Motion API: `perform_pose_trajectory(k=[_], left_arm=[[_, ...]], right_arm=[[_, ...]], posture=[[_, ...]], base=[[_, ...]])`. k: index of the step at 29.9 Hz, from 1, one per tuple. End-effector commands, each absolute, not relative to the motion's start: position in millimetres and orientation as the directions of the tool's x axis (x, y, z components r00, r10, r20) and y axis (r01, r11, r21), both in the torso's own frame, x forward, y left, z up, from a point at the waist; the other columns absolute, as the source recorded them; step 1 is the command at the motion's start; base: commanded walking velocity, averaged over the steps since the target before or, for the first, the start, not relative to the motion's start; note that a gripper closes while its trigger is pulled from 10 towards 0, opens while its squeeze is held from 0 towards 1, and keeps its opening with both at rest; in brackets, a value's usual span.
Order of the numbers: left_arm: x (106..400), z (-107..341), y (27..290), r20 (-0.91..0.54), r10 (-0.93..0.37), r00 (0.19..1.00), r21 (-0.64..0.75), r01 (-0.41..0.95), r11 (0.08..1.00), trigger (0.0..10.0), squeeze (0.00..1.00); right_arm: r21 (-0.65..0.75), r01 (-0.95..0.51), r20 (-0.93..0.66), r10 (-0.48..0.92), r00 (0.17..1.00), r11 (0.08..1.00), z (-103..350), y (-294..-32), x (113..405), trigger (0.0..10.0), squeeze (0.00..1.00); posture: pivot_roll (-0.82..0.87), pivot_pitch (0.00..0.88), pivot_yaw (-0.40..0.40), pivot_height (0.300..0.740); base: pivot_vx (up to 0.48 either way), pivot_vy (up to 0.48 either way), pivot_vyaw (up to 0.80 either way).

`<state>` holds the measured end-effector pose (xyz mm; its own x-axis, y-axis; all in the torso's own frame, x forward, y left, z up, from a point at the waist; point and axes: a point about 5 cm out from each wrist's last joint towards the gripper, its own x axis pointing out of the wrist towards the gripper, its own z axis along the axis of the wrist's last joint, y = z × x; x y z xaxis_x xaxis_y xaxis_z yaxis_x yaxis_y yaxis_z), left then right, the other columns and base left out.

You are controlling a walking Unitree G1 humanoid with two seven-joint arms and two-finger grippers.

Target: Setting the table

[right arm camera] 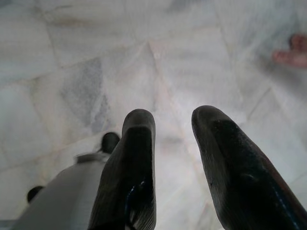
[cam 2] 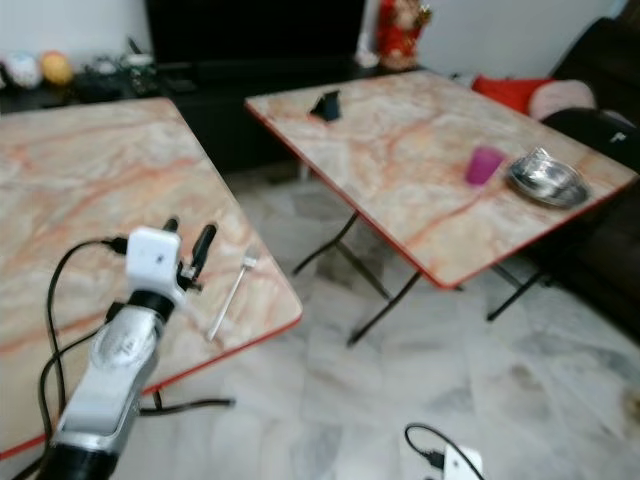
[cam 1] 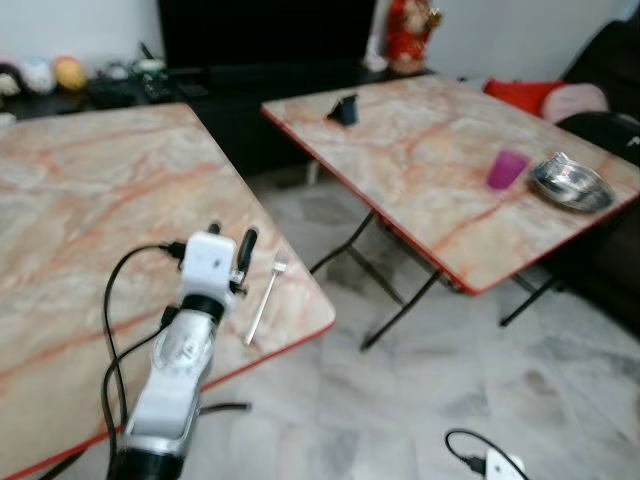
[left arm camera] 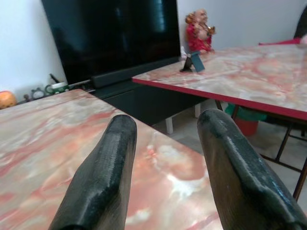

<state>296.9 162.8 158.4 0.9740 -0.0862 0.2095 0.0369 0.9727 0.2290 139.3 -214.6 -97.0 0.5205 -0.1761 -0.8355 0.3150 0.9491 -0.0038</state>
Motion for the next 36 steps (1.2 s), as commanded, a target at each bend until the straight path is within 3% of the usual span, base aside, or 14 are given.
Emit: perform_pose_trajectory(k=[1,10,24,28,31,36], left_arm=[[298,160,152,0.216,-0.121,0.969,0.215,0.073,0.974,10.0,0.0],[296,158,149,0.201,-0.14,0.969,0.217,0.095,0.971,10.0,0.0],[289,151,151,0.157,-0.168,0.973,0.233,0.129,0.964,10.0,0.0],[286,144,150,0.102,-0.183,0.978,0.258,0.152,0.954,10.0,0.0],[283,134,146,-0.027,-0.234,0.972,0.337,0.23,0.913,10.0,0.0],[282,137,140,-0.082,-0.252,0.964,0.345,0.265,0.9,10.0,0.0]], right_arm=[[-0.015,0.328,-0.829,-0.195,0.523,0.944,-95,-221,140,10.0,0.0],[-0.012,0.33,-0.83,-0.193,0.523,0.944,-96,-221,139,10.0,0.0],[-0.012,0.327,-0.828,-0.192,0.526,0.945,-96,-220,138,10.0,0.0],[-0.012,0.328,-0.829,-0.193,0.525,0.945,-96,-220,138,10.0,0.0],[-0.013,0.329,-0.829,-0.194,0.525,0.944,-96,-220,138,10.0,0.0],[-0.013,0.328,-0.829,-0.194,0.525,0.945,-96,-220,139,10.0,0.0]], posture=[[0.12,0.0,-0.087,0.74],[0.12,0.0,-0.084,0.74],[0.13,0.0,-0.08,0.74],[0.12,0.0,-0.076,0.74],[0.12,0.0,-0.076,0.74],[0.13,0.0,-0.081,0.74]], base=[[0.0,0.0,-0.61],[0.0,0.0,-0.61],[0.0,0.0,0.0],[0.0,0.0,0.0],[0.0,0.0,0.0],[0.0,0.0,0.0]])
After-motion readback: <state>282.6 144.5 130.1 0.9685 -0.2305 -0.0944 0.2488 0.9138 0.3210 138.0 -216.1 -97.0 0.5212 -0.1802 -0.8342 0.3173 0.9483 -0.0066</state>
